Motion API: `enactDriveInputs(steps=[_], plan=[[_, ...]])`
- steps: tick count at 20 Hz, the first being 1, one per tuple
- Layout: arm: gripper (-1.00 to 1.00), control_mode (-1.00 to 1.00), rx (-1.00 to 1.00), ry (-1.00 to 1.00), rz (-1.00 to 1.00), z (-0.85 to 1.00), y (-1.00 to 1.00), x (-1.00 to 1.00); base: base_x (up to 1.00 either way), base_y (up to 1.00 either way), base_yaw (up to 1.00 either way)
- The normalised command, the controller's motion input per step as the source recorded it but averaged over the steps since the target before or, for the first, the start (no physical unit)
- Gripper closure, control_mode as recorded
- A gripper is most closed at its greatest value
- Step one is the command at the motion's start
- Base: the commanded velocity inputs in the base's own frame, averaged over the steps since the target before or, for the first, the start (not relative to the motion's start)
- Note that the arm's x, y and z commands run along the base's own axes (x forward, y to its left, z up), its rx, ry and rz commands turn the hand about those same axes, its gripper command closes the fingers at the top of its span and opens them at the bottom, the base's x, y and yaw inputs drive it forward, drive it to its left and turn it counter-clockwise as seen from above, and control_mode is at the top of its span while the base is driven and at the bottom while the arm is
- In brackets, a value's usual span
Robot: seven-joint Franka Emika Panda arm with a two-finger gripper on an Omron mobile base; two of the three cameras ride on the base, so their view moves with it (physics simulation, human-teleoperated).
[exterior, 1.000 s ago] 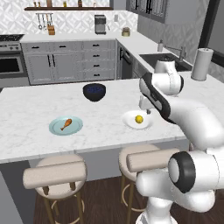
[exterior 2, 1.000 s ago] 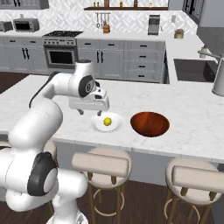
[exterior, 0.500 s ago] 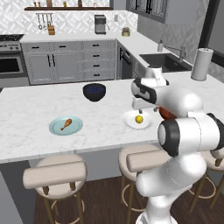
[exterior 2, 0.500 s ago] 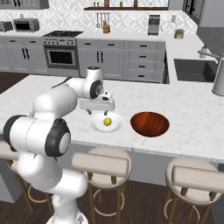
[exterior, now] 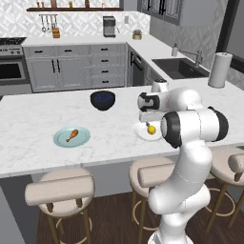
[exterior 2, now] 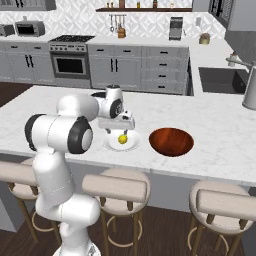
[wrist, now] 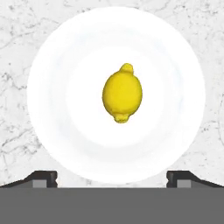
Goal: Pick the chicken drumstick and lemon from their plates and place them in the bowl. Then put the bowl in the fridge.
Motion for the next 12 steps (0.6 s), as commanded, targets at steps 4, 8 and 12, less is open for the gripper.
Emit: enactDriveInputs(steps=[4, 8, 12], plan=[[-1.00, -1.00, 0.00, 0.00, 0.00, -0.43, -0.11, 0.62, 0.00, 0.00, 0.00], [-1.00, -1.00, 0.00, 0.00, 0.00, -0.40, -0.01, 0.66, 0.00, 0.00, 0.00], [-1.00, -1.00, 0.00, 0.00, 0.00, -0.35, 0.00, 0.39, 0.00, 0.00, 0.00]])
